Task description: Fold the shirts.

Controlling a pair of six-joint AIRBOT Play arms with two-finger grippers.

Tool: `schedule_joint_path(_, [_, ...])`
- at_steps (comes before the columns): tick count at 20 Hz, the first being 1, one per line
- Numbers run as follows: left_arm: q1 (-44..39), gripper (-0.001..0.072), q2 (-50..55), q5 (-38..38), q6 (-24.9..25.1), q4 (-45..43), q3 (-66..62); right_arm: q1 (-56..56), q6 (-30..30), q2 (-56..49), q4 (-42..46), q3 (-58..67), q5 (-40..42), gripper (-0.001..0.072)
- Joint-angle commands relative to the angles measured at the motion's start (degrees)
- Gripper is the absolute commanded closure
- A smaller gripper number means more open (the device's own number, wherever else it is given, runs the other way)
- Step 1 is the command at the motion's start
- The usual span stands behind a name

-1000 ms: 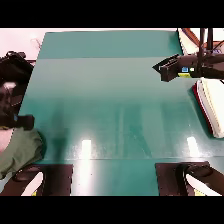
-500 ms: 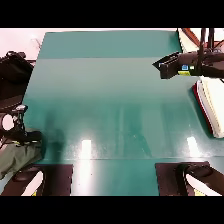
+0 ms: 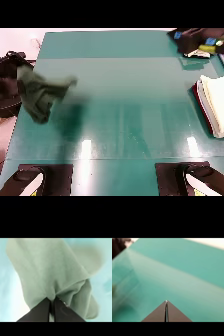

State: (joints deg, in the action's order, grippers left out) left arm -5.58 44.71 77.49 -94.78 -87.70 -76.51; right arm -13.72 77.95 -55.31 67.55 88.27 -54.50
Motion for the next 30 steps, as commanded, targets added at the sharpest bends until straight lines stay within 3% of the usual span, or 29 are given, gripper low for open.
schedule_joint_path(1, [-12.3, 0.068, 7.5, -1.5, 2.3, 2.4, -14.1, 3.8, 0.1, 0.0, 0.0, 5.6, -2.2, 0.0688])
schedule_joint_path(8, [-37.7, 0.0674, 34.1, -4.1, 11.0, 3.8, -21.5, 11.0, 1.2, 0.0, -0.1, 11.4, -8.5, 0.0688])
schedule_joint_path(9, [-39.5, 0.059, 37.0, -6.3, 12.7, 5.7, -21.6, 11.4, 1.2, 0.0, -0.1, 11.4, -9.0, 0.0688])
schedule_joint_path(10, [-40.3, 0.0245, 39.2, -8.7, 12.8, 7.8, -21.6, 11.6, 1.2, 0.0, -0.1, 11.4, -9.6, 0.0689])
schedule_joint_path(11, [-40.3, 0.009, 40.3, -11.0, 12.7, 9.7, -21.6, 11.6, 1.3, 0.0, -0.1, 11.4, -10.1, 0.0688])
schedule_joint_path(15, [-32.6, 0.0089, 40.5, -13.0, 10.2, 9.7, -22.4, 11.6, 1.6, 0.0, -0.1, 11.4, -10.2, 0.0688])
schedule_joint_path(17, [-24.3, 0.0089, 40.9, -12.5, 5.2, 10.1, -21.3, 11.6, 1.6, 0.0, -0.1, 11.4, -10.8, 0.0688])
schedule_joint_path(19, [-16.4, 0.0089, 41.0, -12.5, 0.5, 15.1, -16.4, 11.6, 1.6, 0.0, -0.1, 11.4, -11.8, 0.0688])
schedule_joint_path(21, [-11.7, 0.0089, 41.0, -12.9, 0.7, 22.0, -9.1, 11.6, 1.6, 0.0, -0.1, 11.4, -11.8, 0.0688])
schedule_joint_path(27, [-11.7, 0.0088, 41.0, -25.4, 1.1, 30.5, 10.1, 11.6, 2.2, -0.1, -0.1, 11.4, -12.0, 0.0688])
schedule_joint_path(30, [-14.2, 0.009, 41.1, -29.1, 4.8, 32.5, 11.6, 11.6, 2.2, 0.0, -0.1, 9.9, -12.8, 0.0688])
